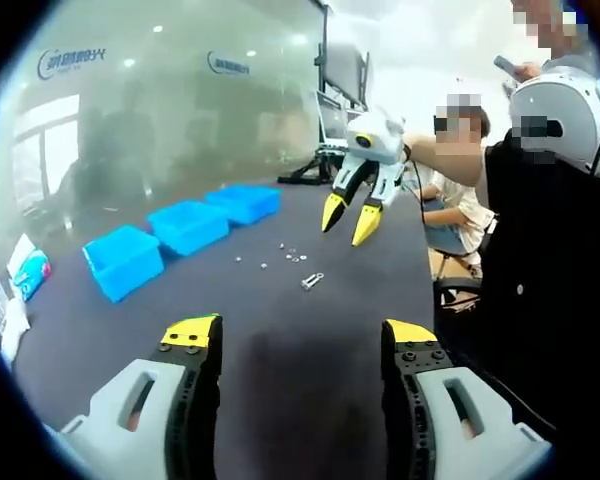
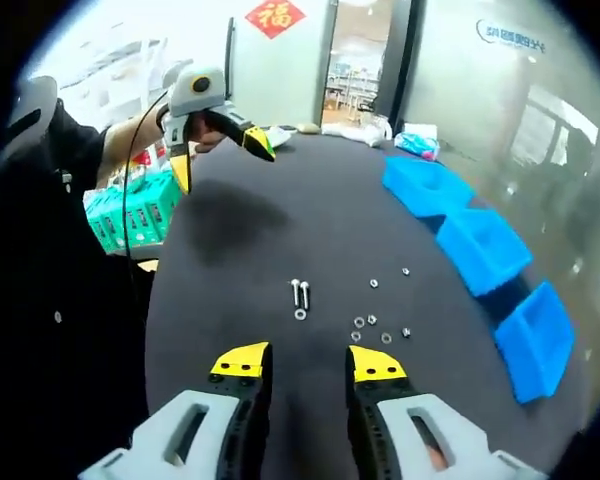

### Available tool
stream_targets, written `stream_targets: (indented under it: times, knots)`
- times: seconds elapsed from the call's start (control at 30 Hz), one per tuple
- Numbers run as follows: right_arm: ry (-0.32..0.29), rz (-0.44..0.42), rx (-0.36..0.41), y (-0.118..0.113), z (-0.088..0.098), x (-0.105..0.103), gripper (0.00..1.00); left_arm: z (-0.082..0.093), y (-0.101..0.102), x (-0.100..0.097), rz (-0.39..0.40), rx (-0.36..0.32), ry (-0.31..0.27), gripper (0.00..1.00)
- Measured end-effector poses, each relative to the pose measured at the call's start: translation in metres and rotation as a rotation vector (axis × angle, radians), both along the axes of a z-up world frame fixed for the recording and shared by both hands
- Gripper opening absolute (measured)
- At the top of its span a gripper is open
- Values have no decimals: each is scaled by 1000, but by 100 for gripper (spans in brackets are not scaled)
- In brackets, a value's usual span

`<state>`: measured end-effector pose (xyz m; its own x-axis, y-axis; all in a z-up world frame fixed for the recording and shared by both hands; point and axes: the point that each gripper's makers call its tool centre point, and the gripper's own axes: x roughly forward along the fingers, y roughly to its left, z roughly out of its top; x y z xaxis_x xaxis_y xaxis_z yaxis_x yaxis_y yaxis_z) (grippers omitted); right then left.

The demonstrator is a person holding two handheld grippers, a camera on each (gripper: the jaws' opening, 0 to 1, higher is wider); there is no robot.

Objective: Sort the screws, nuts, and washers into the corresponding bins

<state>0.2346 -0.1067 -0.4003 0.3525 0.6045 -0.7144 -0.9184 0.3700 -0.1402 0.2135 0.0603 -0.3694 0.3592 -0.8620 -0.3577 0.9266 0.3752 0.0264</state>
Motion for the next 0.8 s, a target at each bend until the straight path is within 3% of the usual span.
stream_targets:
  times: [0.27,0.8]
  knots:
    - [14,58,-44,24,-10,5,22,-4,5,0,10,-8,5,63]
    - [29,126,-98,50,-28,21,14,-13,13,2,32,-26,23,63]
